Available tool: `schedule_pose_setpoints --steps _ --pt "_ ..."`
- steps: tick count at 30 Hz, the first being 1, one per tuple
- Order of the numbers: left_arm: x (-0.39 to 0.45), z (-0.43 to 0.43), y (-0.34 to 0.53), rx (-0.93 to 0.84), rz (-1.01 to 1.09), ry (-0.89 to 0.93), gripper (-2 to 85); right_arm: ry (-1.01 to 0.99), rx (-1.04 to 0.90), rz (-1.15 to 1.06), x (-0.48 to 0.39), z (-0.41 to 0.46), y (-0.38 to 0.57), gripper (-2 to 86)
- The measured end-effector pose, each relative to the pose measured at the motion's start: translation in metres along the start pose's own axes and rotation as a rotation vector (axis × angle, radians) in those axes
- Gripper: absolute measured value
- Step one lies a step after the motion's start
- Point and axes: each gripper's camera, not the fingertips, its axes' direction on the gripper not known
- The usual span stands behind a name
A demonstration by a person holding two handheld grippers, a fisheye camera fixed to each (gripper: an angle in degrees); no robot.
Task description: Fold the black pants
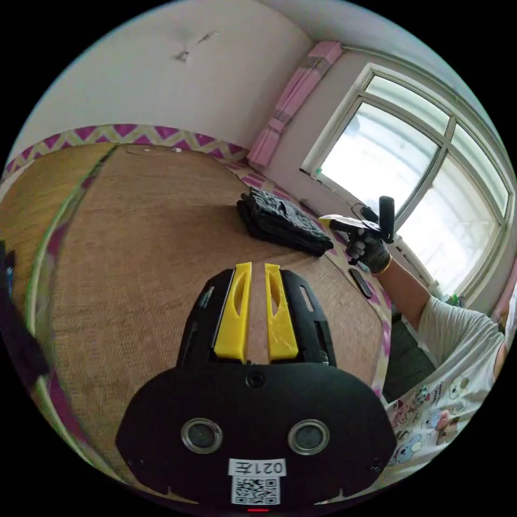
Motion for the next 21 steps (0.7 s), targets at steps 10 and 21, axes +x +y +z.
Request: schedule_pose_setpoints --steps 10,21 --pt "0.029 -0.17 0.183 0.084 -0.27 -0.583 -0.9 -0.232 -0.096 -0.468 -0.347 0.204 -0.147 2.6" --pt "0.039 -0.227 0.27 -0.004 -0.321 -0.558 -0.9 -0.192 -0.074 -0.937 -0.644 0.354 -0.262 9.6"
